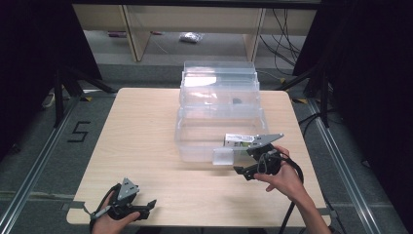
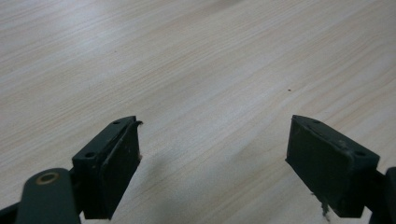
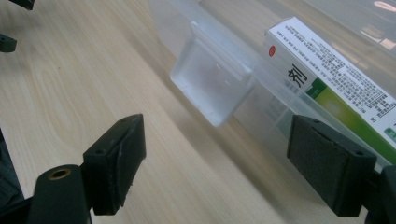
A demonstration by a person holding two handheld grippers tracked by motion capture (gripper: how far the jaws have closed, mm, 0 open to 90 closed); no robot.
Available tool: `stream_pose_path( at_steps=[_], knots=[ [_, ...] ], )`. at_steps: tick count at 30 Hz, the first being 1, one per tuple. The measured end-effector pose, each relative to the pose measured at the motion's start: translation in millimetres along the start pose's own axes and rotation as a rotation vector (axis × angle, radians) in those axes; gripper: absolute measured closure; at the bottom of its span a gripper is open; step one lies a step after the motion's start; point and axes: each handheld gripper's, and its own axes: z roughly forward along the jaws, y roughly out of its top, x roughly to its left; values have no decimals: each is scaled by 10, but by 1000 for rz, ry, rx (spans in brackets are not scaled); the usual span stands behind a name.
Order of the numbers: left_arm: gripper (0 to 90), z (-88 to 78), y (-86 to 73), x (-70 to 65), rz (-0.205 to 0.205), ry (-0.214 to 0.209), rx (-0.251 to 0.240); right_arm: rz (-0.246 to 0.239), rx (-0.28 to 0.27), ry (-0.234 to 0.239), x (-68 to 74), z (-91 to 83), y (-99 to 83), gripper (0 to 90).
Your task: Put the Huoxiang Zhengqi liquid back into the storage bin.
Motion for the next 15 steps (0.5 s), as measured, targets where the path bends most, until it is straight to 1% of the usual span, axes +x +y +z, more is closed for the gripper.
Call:
stream_pose_path(
  at_steps=[1, 2, 3, 4, 5, 6, 7, 8, 9, 10, 11, 12, 13, 14, 15],
  knots=[
    [167, 1, -1, -2, 0, -1, -1, 10, -1, -16, 12, -4, -9, 206],
    [167, 1, -1, -1, 0, -9, -2, -4, -11, -11, 9, 12, -26, 207],
    [167, -5, 3, 1, 1, -10, 6, 15, -12, 1, 27, 28, -39, 206],
    [167, -6, 4, 3, 1, -12, 7, 3, -8, -1, 24, 35, -51, 206],
    [167, -5, 4, 0, 0, -9, 5, 6, -13, 1, 29, 45, -67, 206],
    [167, -5, 3, 0, 0, -9, 5, 36, -10, 3, 58, 55, -82, 206],
    [167, -6, 3, 1, 1, -13, 6, 45, -4, 14, 61, 56, -86, 206],
    [167, -5, 3, -1, 1, -10, 5, 47, -9, 8, 73, 73, -99, 206],
    [167, -5, 4, 0, 0, -9, 5, 38, -3, 12, 70, 79, -110, 205],
    [167, -6, 4, 0, 0, -9, 5, 26, -15, 12, 68, 101, -124, 205],
    [167, -6, 4, 1, 3, -8, 6, 45, 7, 7, 71, 90, -128, 204],
    [167, -6, 4, -1, 2, -7, 5, 42, -15, 14, 76, 119, -141, 204],
    [167, -7, 4, 1, 4, -10, 8, 34, -13, 6, 79, 121, -151, 204],
    [167, -5, 4, 0, 3, -8, 5, 54, 0, 6, 87, 113, -158, 205],
    [167, -6, 5, 1, 3, -8, 6, 61, -8, 11, 102, 120, -166, 207]
  ],
)
